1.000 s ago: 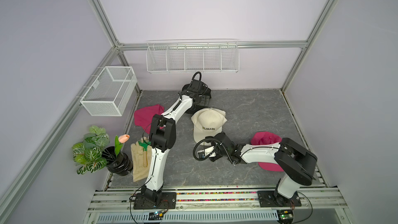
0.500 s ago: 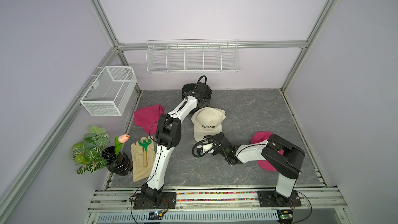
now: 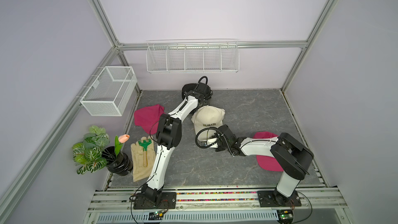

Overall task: Stack the baseball caps by color
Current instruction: Adjust the baseball cap, then move the baseball cap to the center of the board.

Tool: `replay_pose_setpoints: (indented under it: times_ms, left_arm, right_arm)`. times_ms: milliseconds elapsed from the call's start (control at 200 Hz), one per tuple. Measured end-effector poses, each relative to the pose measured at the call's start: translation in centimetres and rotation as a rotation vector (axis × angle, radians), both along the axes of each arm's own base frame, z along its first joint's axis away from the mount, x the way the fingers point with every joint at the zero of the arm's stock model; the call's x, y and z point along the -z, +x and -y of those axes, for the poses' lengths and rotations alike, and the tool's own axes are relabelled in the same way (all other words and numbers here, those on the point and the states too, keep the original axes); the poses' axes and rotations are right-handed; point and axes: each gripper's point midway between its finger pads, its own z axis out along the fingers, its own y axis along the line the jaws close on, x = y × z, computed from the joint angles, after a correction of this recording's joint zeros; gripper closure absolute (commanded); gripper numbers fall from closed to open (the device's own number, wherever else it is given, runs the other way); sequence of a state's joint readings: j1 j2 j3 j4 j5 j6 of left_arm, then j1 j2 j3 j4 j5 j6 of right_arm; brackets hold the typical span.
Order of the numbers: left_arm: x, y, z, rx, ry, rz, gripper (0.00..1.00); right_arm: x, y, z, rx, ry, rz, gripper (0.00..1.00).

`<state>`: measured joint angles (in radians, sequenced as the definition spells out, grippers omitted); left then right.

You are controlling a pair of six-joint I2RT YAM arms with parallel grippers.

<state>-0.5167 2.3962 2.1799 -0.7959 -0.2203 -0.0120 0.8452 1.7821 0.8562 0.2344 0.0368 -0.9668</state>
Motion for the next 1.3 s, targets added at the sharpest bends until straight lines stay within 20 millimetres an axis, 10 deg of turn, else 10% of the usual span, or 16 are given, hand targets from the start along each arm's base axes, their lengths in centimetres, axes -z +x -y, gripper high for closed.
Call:
replay_pose_setpoints:
  times_ms: [240, 550, 800, 980, 1299]
  left_arm:
    - [-2.1, 0.8, -0.5, -0.022, 0.022, 0.053, 0.00]
    - [-8.5, 1.4, -3.6, -0.126, 0.073, 0.191, 0.00]
    - [-13.9, -2.9, -9.1, -0.236, -0.077, 0.268, 0.00]
    - [-11.2, -8.5, -12.2, -0.286, -0.262, 0.273, 0.00]
    - [-0.6, -16.9, -8.8, -0.149, -0.522, 0.040, 0.16]
  right_arm:
    - [1.3, -0.6, -0.4, 0.003, -0.015, -0.116, 0.78]
    - [0.7, 0.0, -0.4, 0.101, 0.040, -0.188, 0.38]
    - [-6.2, 2.0, 0.5, 0.344, 0.313, -0.225, 0.19]
    - [-10.2, 5.4, 5.5, 0.642, 0.573, -0.323, 0.18]
    - [-2.5, 3.9, 10.9, 0.934, 0.635, -0.657, 0.34]
